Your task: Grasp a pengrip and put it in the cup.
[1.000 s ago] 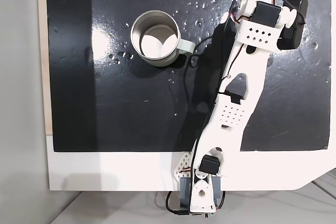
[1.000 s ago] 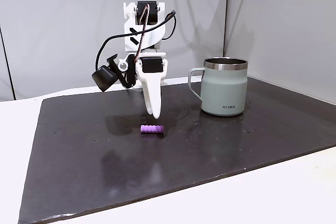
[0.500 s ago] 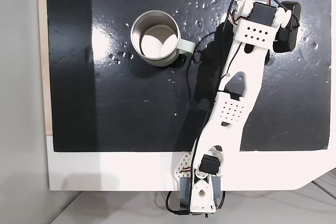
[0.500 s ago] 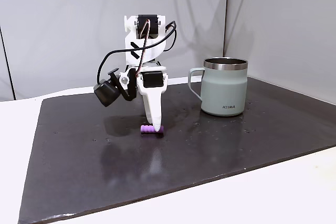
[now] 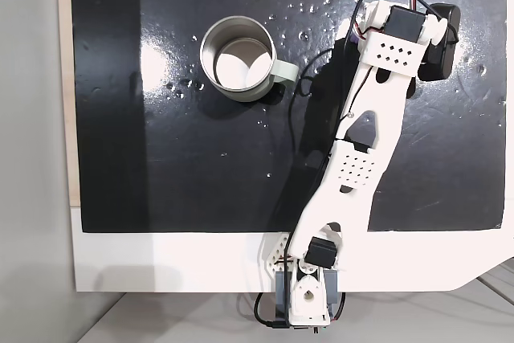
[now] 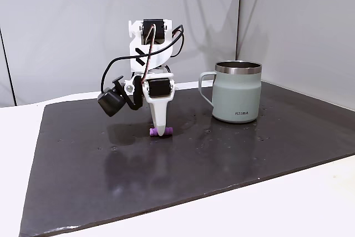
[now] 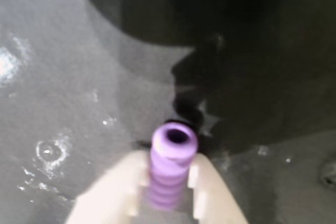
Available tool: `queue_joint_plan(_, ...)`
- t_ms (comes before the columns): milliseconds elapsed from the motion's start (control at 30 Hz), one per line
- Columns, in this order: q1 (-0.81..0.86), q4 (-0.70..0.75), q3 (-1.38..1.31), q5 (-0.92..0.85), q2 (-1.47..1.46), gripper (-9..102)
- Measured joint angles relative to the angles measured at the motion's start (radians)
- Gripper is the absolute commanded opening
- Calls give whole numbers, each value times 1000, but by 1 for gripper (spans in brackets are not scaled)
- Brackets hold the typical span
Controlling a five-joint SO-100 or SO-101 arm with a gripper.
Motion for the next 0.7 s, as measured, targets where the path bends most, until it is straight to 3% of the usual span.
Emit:
queue_joint_plan(433, -6, 75, -75, 9, 8, 0)
queue_joint_plan(700, -117, 115, 60, 23, 324, 0)
